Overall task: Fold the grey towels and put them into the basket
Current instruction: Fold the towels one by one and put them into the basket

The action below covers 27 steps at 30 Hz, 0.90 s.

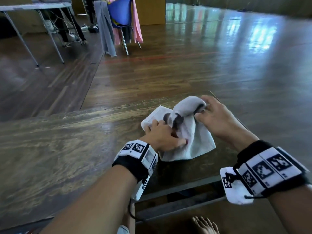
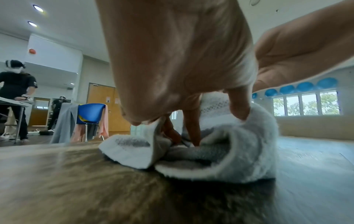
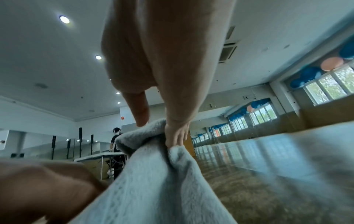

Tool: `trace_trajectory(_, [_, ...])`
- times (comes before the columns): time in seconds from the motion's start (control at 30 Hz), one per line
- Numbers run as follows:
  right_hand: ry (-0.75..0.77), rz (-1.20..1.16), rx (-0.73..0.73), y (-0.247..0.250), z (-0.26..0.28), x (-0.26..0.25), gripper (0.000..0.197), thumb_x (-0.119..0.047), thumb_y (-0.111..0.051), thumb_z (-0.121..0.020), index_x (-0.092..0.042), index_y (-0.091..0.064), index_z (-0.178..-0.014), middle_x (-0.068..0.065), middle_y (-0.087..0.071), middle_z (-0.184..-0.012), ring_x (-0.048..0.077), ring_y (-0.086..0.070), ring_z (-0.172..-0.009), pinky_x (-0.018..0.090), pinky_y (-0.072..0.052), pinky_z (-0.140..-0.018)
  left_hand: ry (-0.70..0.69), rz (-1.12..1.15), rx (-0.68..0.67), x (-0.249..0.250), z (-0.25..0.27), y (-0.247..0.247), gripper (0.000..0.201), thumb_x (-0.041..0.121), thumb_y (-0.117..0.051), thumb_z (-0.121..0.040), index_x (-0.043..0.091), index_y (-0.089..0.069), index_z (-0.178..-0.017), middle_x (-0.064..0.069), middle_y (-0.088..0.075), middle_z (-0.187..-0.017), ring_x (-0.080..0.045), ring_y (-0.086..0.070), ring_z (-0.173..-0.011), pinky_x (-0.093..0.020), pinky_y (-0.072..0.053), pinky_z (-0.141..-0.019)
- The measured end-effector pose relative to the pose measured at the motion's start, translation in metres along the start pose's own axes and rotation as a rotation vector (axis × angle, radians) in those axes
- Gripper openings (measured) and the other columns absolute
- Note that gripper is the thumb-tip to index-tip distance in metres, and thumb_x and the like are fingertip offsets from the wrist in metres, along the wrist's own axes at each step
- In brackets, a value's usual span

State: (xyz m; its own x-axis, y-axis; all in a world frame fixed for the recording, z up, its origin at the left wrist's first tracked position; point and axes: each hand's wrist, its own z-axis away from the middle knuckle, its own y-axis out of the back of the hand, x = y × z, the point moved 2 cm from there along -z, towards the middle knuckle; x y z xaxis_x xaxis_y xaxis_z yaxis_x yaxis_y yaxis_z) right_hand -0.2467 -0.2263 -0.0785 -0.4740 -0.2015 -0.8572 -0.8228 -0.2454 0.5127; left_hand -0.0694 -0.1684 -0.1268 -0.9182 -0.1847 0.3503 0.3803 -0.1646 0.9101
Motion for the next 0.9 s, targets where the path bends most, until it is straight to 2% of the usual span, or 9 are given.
trace_trajectory(0.17, [0.045,0.333,-0.091,-0.009,0.01,-0.004,0.063,-0.036,-0.068,-0.091,-0.026,-0.038,-0.145,-0.001,-0.043,-0.133,0.019,-0.05,-0.112,0.031,-0.039,-0.089,-0.031,-0.056,0.174,0.001,-0.001,0.006,0.019,0.037,-0.059,-0.084,0.021,-0.068,-0.084,-0.002,-0.053,-0.105,-0.03,-0.036,-0.116,-0.046,-0.023,-0.09])
trace_trajectory(0.27, [0.024,0.398,-0.046,-0.007,0.016,-0.006,0.02,-0.039,-0.068,-0.088,-0.022,-0.058,-0.094,-0.005,-0.05,-0.097,0.016,-0.053,-0.082,0.018,-0.04,-0.068,-0.008,0.039,0.329,0.001,-0.002,0.014,0.029,0.047,-0.061,-0.087,0.021,-0.071,-0.079,-0.002,-0.057,-0.103,-0.027,-0.039,-0.112,-0.045,-0.032,-0.099])
trace_trajectory(0.33, [-0.004,0.4,-0.149,-0.008,0.017,-0.005,0.046,-0.047,-0.068,-0.088,-0.019,-0.046,-0.059,-0.007,-0.05,-0.059,0.012,-0.047,-0.053,0.014,-0.035,-0.048,-0.027,0.25,0.45,0.003,0.0,0.022,0.034,0.044,-0.06,-0.09,0.015,-0.067,-0.074,-0.003,-0.064,-0.087,-0.023,-0.056,-0.095,-0.038,-0.046,-0.088])
trace_trajectory(0.4, [-0.049,0.406,-0.267,-0.016,0.021,-0.007,0.061,-0.07,-0.064,-0.079,-0.019,-0.044,-0.052,-0.009,-0.048,-0.046,0.008,-0.042,-0.042,0.022,-0.037,-0.047,-0.023,0.567,0.472,0.006,0.002,0.028,0.033,0.038,-0.06,-0.093,0.013,-0.061,-0.072,0.003,-0.061,-0.066,-0.008,-0.06,-0.064,-0.025,-0.047,-0.062])
trace_trajectory(0.47, [-0.013,0.433,-0.28,-0.028,0.028,-0.009,0.069,-0.081,-0.064,-0.068,-0.016,-0.046,-0.05,-0.012,-0.047,-0.039,0.005,-0.045,-0.037,0.018,-0.034,-0.043,-0.014,0.871,0.367,0.015,0.005,0.03,0.03,0.032,-0.062,-0.096,0.011,-0.06,-0.075,0.002,-0.059,-0.06,-0.006,-0.055,-0.05,-0.022,-0.045,-0.055])
trace_trajectory(0.67, [0.108,0.375,0.019,-0.027,0.025,-0.015,0.021,-0.031,-0.063,-0.086,-0.021,-0.05,-0.073,-0.003,-0.058,-0.072,0.011,-0.054,-0.065,0.02,-0.029,-0.048,-0.111,1.397,0.231,0.031,0.019,0.039,0.016,0.02,-0.065,-0.095,0.006,-0.065,-0.088,-0.027,-0.069,-0.085,-0.03,-0.069,-0.076,-0.043,-0.06,-0.074])
trace_trajectory(0.73, [0.141,0.32,0.073,-0.022,0.023,-0.018,0.015,-0.016,-0.054,-0.089,-0.021,-0.05,-0.075,-0.004,-0.059,-0.074,0.008,-0.053,-0.067,0.016,-0.029,-0.049,-0.181,1.211,0.373,0.029,0.02,0.043,0.007,0.017,-0.066,-0.094,0.011,-0.063,-0.096,-0.022,-0.069,-0.098,-0.023,-0.07,-0.085,-0.041,-0.06,-0.075])
trace_trajectory(0.83, [0.223,0.278,0.022,-0.022,0.024,-0.025,0.018,-0.013,-0.048,-0.094,-0.026,-0.053,-0.083,-0.005,-0.062,-0.076,0.017,-0.058,-0.073,0.015,-0.038,-0.056,-0.379,0.562,0.551,0.024,0.025,0.039,0.049,0.011,-0.065,-0.082,0.027,-0.05,-0.126,-0.006,-0.039,-0.136,-0.019,-0.049,-0.12,-0.031,-0.048,-0.094])
trace_trajectory(0.9, [0.248,0.296,-0.073,-0.023,0.027,-0.029,0.022,-0.018,-0.045,-0.096,-0.032,-0.06,-0.104,-0.004,-0.068,-0.087,0.021,-0.064,-0.083,0.031,-0.05,-0.071,-0.453,0.234,0.587,0.021,0.025,0.034,0.06,0.017,-0.065,-0.079,0.031,-0.046,-0.135,-0.005,-0.028,-0.145,-0.027,-0.035,-0.128,-0.037,-0.038,-0.103])
